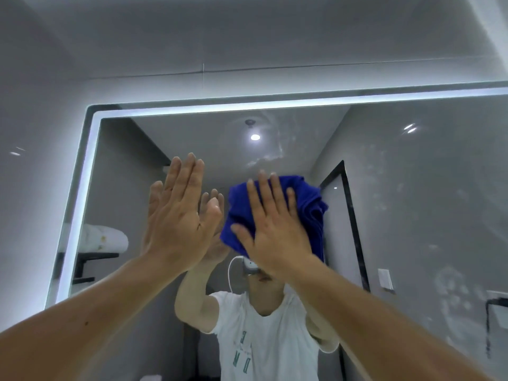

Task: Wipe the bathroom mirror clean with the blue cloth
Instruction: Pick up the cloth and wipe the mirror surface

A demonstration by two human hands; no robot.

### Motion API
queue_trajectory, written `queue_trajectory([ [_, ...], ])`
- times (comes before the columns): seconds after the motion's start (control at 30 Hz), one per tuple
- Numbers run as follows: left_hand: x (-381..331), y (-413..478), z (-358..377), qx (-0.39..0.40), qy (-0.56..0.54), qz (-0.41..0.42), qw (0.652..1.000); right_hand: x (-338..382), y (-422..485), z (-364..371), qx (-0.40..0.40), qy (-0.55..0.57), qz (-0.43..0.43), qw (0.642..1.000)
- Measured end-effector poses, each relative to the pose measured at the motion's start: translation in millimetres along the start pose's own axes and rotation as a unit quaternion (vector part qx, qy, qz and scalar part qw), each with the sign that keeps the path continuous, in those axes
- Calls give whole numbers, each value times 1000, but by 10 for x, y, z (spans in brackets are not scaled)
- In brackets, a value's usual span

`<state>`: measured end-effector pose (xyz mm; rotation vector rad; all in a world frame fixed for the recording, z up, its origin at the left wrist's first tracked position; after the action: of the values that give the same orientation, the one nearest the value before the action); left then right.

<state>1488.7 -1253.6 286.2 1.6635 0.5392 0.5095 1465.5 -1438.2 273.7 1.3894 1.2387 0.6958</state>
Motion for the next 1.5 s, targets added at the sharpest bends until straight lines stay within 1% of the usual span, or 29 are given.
queue_trajectory([
  [0.1,-95,-37,24,7,3,7,1000,-172,-404,26,22,-23,-50,998],
  [0.17,-118,-52,31,11,9,14,1000,-435,-414,-36,25,-48,-72,996],
  [0.2,-115,-53,27,13,13,17,1000,-579,-342,-74,23,-53,-61,996],
  [0.23,-98,-50,16,15,20,20,999,-713,-228,-115,18,-54,-27,998],
  [0.3,-47,-23,-14,13,34,26,999,-883,73,-197,1,-48,71,996],
  [0.37,5,15,-45,11,41,32,999,-853,386,-249,-15,-22,136,990],
  [0.43,55,65,-59,4,42,35,998,-674,691,-275,-26,0,159,987],
  [0.53,102,143,-46,-13,39,34,999,-413,967,-299,-35,18,172,984],
  [0.6,110,191,-25,-20,28,30,999,-321,973,-286,-35,8,154,987],
  [0.77,90,255,35,-20,-1,25,1000,-99,269,-88,-18,7,13,1000],
  [0.83,84,241,53,-15,-2,26,1000,-172,32,-46,-1,-12,-21,1000],
  [0.9,107,234,61,-10,-3,31,999,-377,-21,-81,6,-34,-39,999],
  [0.97,166,257,63,-11,-12,26,1000,-615,92,-147,-1,-38,-5,999],
  [1.07,233,294,94,-12,-14,23,1000,-869,446,-238,-33,-27,106,993],
  [1.1,243,315,111,-12,-16,25,999,-887,592,-267,-39,-21,131,990],
  [1.2,248,407,154,-17,-33,28,999,-785,1024,-341,-42,7,176,983],
  [1.27,249,478,176,-26,-41,33,998,-661,1233,-362,-44,14,186,981],
  [1.37,269,604,213,-35,-43,44,997,-435,1440,-361,-52,16,162,985],
  [1.43,271,709,236,-39,-38,42,998,-260,1439,-315,-57,2,105,993],
  [1.5,256,822,233,-48,-37,36,998,-119,1248,-233,-44,8,21,999],
])
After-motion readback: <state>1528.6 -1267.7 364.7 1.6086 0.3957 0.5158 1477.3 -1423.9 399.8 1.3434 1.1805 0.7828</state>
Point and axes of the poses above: each hand's wrist, its own y-axis towards the middle knuckle, its own z-axis out of the palm, x = y × z, the point moved 1 cm from there along y, towards the middle knuckle, and after that the axes turned 1 degree about x, right-handed, at the moved point
